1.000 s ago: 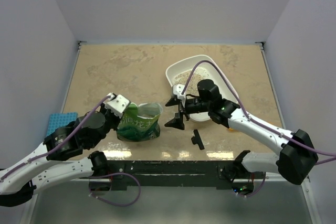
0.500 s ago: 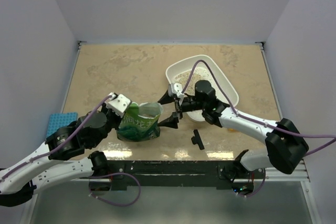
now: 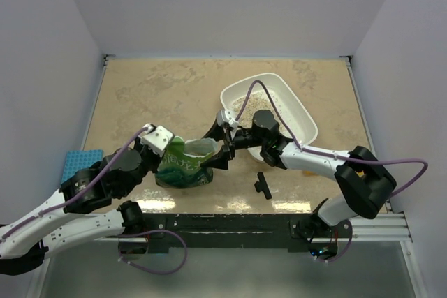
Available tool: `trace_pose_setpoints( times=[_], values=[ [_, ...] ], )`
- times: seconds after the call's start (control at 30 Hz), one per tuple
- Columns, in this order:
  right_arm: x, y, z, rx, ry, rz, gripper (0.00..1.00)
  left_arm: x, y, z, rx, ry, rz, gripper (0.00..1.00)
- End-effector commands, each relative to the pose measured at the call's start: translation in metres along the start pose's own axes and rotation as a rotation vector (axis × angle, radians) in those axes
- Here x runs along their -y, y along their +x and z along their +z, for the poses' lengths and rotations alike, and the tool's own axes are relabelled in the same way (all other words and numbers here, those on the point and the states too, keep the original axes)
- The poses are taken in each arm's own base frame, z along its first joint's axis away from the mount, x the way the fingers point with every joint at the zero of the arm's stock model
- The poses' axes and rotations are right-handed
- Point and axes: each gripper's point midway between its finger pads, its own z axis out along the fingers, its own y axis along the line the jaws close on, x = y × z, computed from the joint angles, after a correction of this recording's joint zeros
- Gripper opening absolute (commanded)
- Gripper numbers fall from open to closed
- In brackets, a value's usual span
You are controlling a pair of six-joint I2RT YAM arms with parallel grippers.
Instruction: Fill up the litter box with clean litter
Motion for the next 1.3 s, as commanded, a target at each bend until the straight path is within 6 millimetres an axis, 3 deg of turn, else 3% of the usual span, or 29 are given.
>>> trace_pose_setpoints(
  times=[0.0, 0.2, 0.3, 0.33, 0.37, 0.5, 0.57, 0.7, 0.73, 0.77, 0.83, 0.97, 1.03, 1.27],
  values=[
    [-0.001, -0.012, 0.005, 0.034, -0.017, -0.014, 0.75, -0.023, -0.053, -0.014, 0.185, -0.067, -0.135, 0.0],
    [0.002, -0.001, 0.004, 0.013, 0.002, 0.022, 0.51, -0.026, -0.054, -0.019, 0.198, -0.069, -0.152, 0.0],
    [0.006, 0.004, 0.002, 0.011, 0.028, 0.031, 0.28, -0.028, -0.056, -0.021, 0.212, -0.068, -0.163, 0.0],
    [0.008, 0.005, -0.001, 0.012, 0.039, 0.044, 0.07, -0.028, -0.057, -0.022, 0.216, -0.067, -0.166, 0.0],
    [0.011, 0.003, -0.002, 0.021, 0.051, 0.045, 0.0, -0.028, -0.057, -0.023, 0.22, -0.061, -0.167, 0.0],
    [0.017, 0.004, -0.02, 0.06, 0.104, 0.085, 0.0, -0.028, -0.062, -0.029, 0.249, -0.037, -0.183, 0.0],
    [0.025, -0.001, -0.035, 0.081, 0.135, 0.084, 0.0, -0.027, -0.066, -0.034, 0.28, -0.012, -0.18, 0.2],
    [0.036, 0.002, -0.065, 0.073, 0.213, 0.092, 0.0, -0.023, -0.074, -0.043, 0.329, 0.046, -0.162, 0.48],
    [0.041, 0.001, -0.073, 0.068, 0.236, 0.086, 0.0, -0.021, -0.075, -0.044, 0.337, 0.062, -0.147, 0.59],
    [0.041, 0.008, -0.077, 0.041, 0.25, 0.111, 0.0, -0.015, -0.076, -0.046, 0.352, 0.1, -0.135, 0.63],
    [0.043, -0.003, -0.085, 0.047, 0.286, 0.08, 0.0, -0.011, -0.075, -0.044, 0.359, 0.116, -0.132, 0.71],
    [0.047, -0.009, -0.097, 0.009, 0.349, 0.082, 0.0, -0.005, -0.076, -0.034, 0.341, 0.11, -0.15, 0.76],
    [0.048, -0.022, -0.105, 0.027, 0.385, 0.061, 0.0, -0.002, -0.075, -0.027, 0.333, 0.101, -0.156, 0.82],
    [0.052, -0.033, -0.141, 0.028, 0.55, 0.084, 0.0, 0.032, -0.051, 0.013, 0.235, 0.128, -0.14, 0.92]
  ],
)
